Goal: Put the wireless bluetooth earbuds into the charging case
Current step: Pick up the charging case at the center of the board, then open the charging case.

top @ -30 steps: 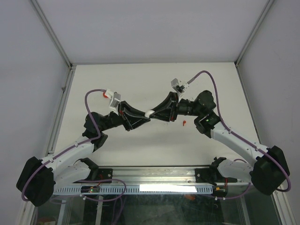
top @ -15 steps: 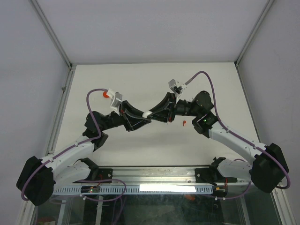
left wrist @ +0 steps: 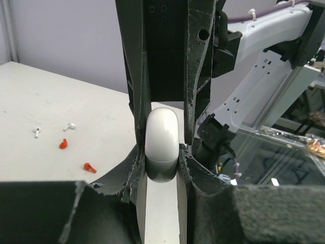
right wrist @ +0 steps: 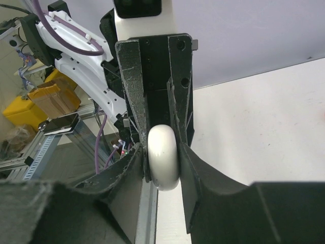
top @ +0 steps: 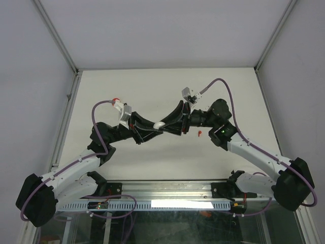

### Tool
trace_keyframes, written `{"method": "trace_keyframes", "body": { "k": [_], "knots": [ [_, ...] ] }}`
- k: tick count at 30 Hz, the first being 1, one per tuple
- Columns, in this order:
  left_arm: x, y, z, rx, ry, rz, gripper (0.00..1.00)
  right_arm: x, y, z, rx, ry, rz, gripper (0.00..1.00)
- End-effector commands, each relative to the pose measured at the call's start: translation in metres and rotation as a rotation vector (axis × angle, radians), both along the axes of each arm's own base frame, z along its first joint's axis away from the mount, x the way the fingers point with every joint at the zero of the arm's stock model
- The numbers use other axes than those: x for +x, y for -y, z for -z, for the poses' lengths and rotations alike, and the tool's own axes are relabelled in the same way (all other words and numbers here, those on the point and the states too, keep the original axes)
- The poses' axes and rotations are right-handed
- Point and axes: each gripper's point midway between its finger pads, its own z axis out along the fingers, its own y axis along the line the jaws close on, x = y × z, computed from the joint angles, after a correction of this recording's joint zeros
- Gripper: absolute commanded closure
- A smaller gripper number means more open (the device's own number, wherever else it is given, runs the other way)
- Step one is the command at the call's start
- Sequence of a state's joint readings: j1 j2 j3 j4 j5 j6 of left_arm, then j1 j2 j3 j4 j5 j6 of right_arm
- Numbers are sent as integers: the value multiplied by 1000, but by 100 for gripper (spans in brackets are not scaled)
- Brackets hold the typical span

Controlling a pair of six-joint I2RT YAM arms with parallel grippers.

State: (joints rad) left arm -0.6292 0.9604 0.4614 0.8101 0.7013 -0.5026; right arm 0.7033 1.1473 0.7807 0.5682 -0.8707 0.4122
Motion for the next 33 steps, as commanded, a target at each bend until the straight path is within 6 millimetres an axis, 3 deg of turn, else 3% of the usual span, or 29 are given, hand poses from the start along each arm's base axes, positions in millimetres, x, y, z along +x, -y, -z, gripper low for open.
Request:
{"method": "trace_keyframes", "body": {
  "k": [1,8,20,29,30,33],
  "knots": [
    [-7,-4,-6,31,195,-26,100,-2,5,-28,37,86,33,62],
    [-18,-5,-6,72,306,9,100,3,8,-24,12,58,52,62],
    [-30,0,-5,89,352,69,100,8,9,-22,-11,33,65,62],
    [-21,-1,1,92,322,9,100,11,8,-18,-46,-8,65,62],
    [-20,-1,4,96,312,4,100,23,8,-18,-50,24,127,55],
    [-13,-3,14,103,260,-33,100,31,9,-16,-76,9,170,51]
  ]
}}
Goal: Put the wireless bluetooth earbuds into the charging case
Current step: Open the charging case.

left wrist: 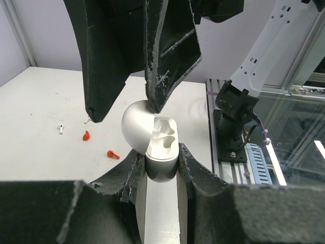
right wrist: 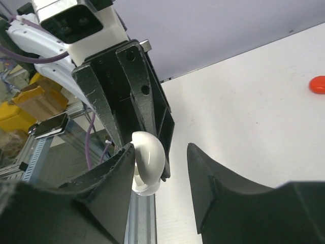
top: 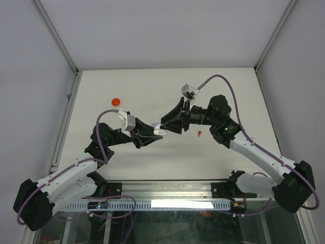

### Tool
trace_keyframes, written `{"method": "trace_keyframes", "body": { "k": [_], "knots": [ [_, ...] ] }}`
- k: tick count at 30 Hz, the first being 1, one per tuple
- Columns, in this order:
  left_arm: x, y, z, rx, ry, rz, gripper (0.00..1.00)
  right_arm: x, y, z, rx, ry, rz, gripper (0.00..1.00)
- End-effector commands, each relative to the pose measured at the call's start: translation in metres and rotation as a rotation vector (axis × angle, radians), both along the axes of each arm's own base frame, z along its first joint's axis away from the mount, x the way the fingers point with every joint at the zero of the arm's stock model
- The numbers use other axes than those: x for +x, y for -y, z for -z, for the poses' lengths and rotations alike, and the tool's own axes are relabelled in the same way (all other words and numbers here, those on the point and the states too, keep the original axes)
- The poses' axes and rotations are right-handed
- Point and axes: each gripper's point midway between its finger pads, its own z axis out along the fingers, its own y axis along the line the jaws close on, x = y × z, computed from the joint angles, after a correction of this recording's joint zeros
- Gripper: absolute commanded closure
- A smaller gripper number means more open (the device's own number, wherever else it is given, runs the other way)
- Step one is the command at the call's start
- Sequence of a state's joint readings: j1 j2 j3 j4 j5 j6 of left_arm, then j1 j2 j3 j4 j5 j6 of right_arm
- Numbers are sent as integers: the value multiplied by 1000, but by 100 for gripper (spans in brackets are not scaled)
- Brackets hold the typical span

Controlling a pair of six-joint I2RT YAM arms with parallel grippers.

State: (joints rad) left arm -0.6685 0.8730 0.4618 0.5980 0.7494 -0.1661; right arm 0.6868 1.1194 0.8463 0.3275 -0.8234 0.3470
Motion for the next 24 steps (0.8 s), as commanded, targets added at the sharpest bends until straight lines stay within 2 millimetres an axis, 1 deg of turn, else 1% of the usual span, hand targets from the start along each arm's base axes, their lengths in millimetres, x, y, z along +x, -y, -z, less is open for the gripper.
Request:
{"method": "trace_keyframes", "body": {
  "k": [1,4,6,9,12,15,20,22,24],
  "knots": [
    [2,-3,-3,-35,15,-42,100,26,3,-19,-6,57,127,51],
    [-2,-6,-1,-72,-5,-40,100,35,2,-9,-60,39,163,50],
    [-3,-7,0,-95,-31,-47,100,34,1,-6,-67,34,144,50],
    [4,-7,3,-94,-77,-76,100,26,0,-13,-43,50,108,46],
    [10,-5,10,-65,-125,-97,100,19,3,-18,-36,85,80,41],
    [11,-5,13,-56,-143,-103,100,2,2,-13,-44,112,-24,40],
    [10,0,5,-58,-143,-72,100,-22,0,-4,-40,124,-171,40],
    [9,1,1,-61,-146,-58,100,-26,-1,-2,-44,131,-196,41],
    [7,3,-3,-64,-143,-38,100,-26,-2,3,-57,125,-202,42]
  ]
}}
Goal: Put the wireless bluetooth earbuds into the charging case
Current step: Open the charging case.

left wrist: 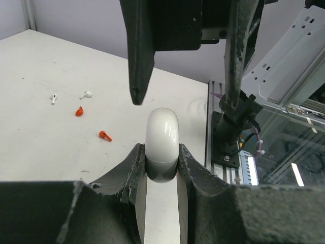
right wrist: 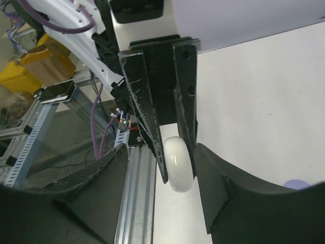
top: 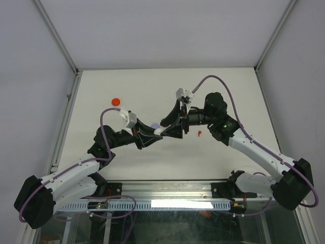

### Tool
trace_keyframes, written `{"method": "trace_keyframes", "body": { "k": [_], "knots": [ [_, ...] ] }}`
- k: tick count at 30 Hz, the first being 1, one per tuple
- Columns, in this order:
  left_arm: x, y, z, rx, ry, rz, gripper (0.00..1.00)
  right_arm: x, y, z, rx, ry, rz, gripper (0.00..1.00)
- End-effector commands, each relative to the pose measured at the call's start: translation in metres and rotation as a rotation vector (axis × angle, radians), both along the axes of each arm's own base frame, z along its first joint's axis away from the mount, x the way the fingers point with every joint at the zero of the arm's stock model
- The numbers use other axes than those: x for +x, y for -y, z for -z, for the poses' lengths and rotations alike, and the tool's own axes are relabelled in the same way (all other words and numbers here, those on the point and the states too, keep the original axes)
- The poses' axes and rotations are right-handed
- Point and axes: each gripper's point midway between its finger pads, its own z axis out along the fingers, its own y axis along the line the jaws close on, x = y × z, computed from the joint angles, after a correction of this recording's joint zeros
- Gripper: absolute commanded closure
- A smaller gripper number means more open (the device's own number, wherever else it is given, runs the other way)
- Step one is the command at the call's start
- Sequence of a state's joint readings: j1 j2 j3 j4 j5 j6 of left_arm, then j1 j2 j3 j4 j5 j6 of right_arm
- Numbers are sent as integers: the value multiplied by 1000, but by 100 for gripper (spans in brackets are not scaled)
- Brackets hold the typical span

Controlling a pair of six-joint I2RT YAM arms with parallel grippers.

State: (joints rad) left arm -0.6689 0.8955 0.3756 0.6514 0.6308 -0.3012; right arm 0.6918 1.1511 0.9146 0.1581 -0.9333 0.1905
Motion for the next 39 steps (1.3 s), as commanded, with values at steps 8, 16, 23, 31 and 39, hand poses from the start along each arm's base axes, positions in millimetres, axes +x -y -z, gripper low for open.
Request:
{"method": "trace_keyframes", "body": {
  "k": [8,16,23,31,39],
  "knots": [
    [-18,6,-42,-80,81,104,100,-12,-5,0,5,48,-107,50],
    [-18,6,-41,-80,82,109,100,-16,-4,-4,17,45,-134,78],
    [-14,4,-37,-86,58,76,76,-17,-3,-15,43,69,-117,100],
    [-9,1,-36,-104,23,31,58,-21,2,-23,80,115,-103,100],
    [-11,1,-42,-152,16,44,57,-20,1,-22,88,124,-103,100]
  ]
}}
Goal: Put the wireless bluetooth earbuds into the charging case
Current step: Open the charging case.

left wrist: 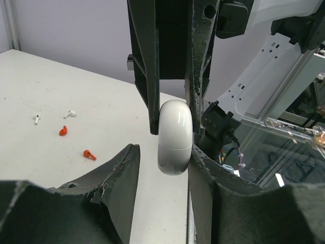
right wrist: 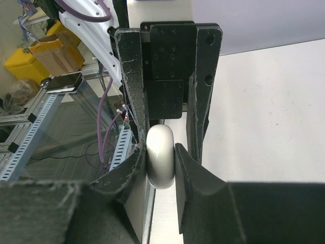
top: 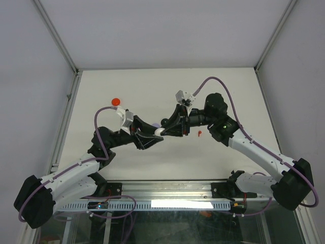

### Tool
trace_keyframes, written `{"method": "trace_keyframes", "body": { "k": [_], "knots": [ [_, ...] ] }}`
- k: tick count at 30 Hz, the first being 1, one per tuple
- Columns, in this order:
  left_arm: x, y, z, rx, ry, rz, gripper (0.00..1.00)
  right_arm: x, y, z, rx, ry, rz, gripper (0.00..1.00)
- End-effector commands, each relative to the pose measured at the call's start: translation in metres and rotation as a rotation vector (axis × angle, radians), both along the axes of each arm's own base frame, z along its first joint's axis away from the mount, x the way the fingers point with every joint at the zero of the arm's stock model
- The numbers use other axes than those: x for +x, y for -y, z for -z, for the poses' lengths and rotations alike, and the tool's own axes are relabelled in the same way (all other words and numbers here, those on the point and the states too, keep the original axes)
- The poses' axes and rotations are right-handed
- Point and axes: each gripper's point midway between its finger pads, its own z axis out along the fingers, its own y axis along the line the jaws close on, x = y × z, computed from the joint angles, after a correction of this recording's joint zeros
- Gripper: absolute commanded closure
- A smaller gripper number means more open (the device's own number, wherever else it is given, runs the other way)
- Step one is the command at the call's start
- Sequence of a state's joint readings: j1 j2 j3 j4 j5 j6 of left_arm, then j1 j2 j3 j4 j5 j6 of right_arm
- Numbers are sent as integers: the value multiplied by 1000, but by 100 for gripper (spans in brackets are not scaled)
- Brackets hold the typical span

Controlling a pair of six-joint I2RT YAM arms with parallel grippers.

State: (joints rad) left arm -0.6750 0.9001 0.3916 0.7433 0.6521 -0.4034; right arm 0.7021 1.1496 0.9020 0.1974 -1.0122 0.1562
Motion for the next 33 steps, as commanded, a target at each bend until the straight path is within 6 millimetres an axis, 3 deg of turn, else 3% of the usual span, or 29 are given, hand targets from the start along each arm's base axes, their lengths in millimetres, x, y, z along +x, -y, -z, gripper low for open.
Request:
{"method": "trace_keyframes", "body": {
  "k": [1,5,11,13,16,18,22,27,33],
  "knots": [
    [-3,-2,-19,-81,31,-1,58,-5,1,-21,68,72,-14,100],
    [-3,-1,-19,-90,29,7,64,-4,0,-22,77,83,-14,100],
    [-4,1,-18,-88,45,18,95,-4,-1,-20,75,81,-15,100],
    [-5,0,-17,-85,62,18,100,-3,-1,-20,74,79,-15,100],
    [-8,-1,-15,-72,99,25,100,-5,1,-20,64,68,-15,100],
    [-11,-2,-14,-60,133,29,100,10,-1,-21,58,39,79,80],
    [-14,-4,-11,-30,191,32,100,18,-1,-20,45,37,126,68],
    [-19,-5,-10,-11,236,46,100,26,0,-19,35,29,170,59],
    [-24,-4,-8,9,275,73,100,33,2,-18,29,25,211,56]
  ]
}}
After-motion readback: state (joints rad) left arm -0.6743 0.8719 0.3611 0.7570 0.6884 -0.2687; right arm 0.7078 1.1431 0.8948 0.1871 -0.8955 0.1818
